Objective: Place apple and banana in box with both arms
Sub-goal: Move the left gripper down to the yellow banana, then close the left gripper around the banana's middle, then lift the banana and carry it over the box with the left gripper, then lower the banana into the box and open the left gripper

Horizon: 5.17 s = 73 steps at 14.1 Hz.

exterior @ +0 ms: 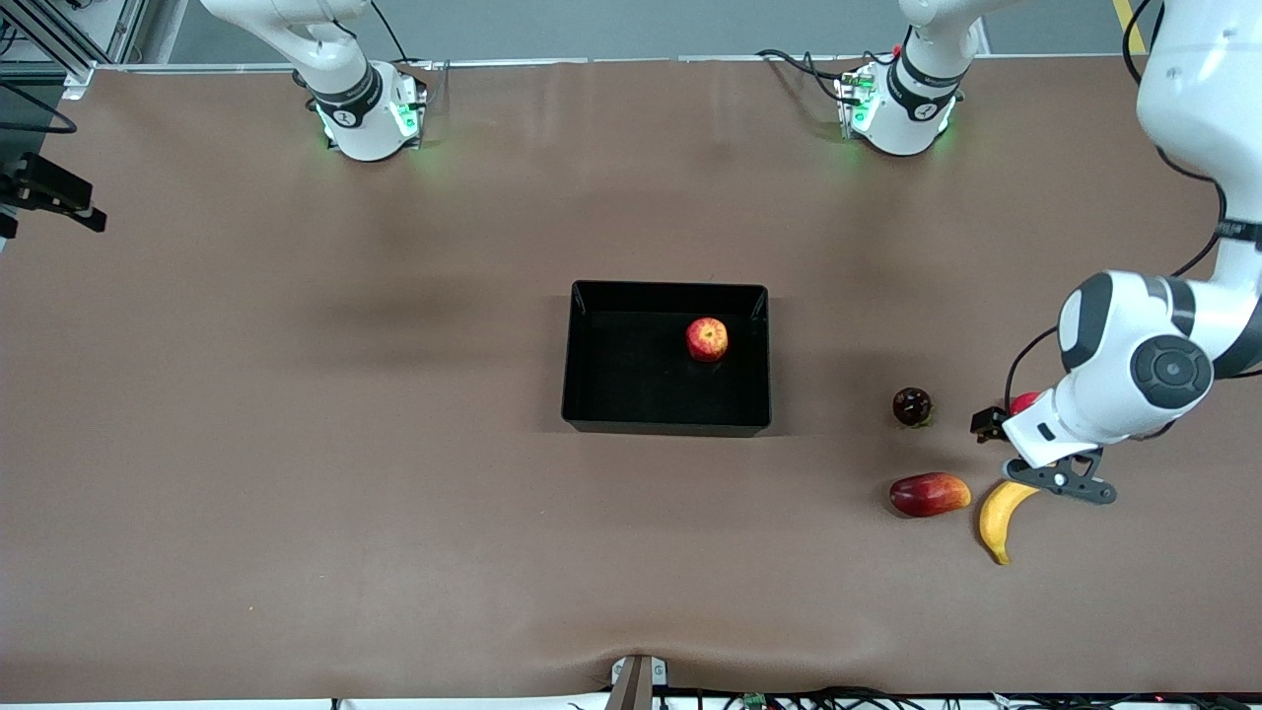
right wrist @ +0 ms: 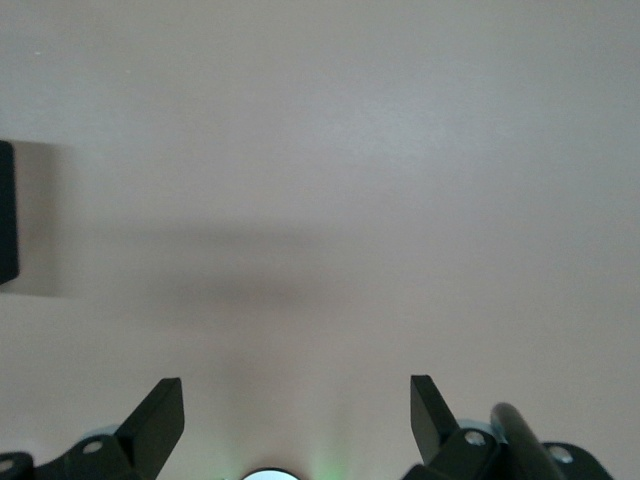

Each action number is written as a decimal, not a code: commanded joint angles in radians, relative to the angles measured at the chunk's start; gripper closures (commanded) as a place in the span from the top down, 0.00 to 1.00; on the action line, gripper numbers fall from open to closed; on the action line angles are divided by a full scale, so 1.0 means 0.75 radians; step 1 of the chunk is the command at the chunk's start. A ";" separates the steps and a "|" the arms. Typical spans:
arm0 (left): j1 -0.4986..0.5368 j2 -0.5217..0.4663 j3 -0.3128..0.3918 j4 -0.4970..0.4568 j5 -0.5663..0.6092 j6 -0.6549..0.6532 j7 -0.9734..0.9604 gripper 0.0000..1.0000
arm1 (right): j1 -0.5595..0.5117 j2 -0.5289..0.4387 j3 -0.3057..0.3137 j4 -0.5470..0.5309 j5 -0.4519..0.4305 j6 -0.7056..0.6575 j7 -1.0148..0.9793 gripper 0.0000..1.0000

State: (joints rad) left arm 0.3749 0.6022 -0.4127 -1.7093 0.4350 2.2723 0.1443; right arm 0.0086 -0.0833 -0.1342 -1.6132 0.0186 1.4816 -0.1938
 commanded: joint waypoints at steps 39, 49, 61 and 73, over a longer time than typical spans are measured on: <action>-0.145 -0.124 -0.450 0.138 -0.079 -0.281 -0.543 0.00 | -0.042 0.080 0.009 0.149 0.028 -0.116 -0.018 1.00; -0.524 -0.040 -0.436 0.176 -0.007 -0.279 -1.011 0.00 | -0.042 0.080 0.005 0.147 0.028 -0.114 -0.018 1.00; -1.187 0.195 0.004 0.473 0.034 -0.248 -1.399 0.00 | -0.042 0.078 0.007 0.140 0.028 -0.116 -0.018 1.00; -1.267 0.318 0.033 0.471 0.046 -0.099 -1.385 0.00 | -0.042 0.078 0.005 0.138 0.028 -0.116 -0.018 1.00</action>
State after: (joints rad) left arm -0.5572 0.8146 -0.4006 -1.3836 0.4497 2.1862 -0.8984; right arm -0.0090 -0.0146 -0.1365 -1.5030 0.0268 1.3986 -0.1945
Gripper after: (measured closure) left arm 0.639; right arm 0.000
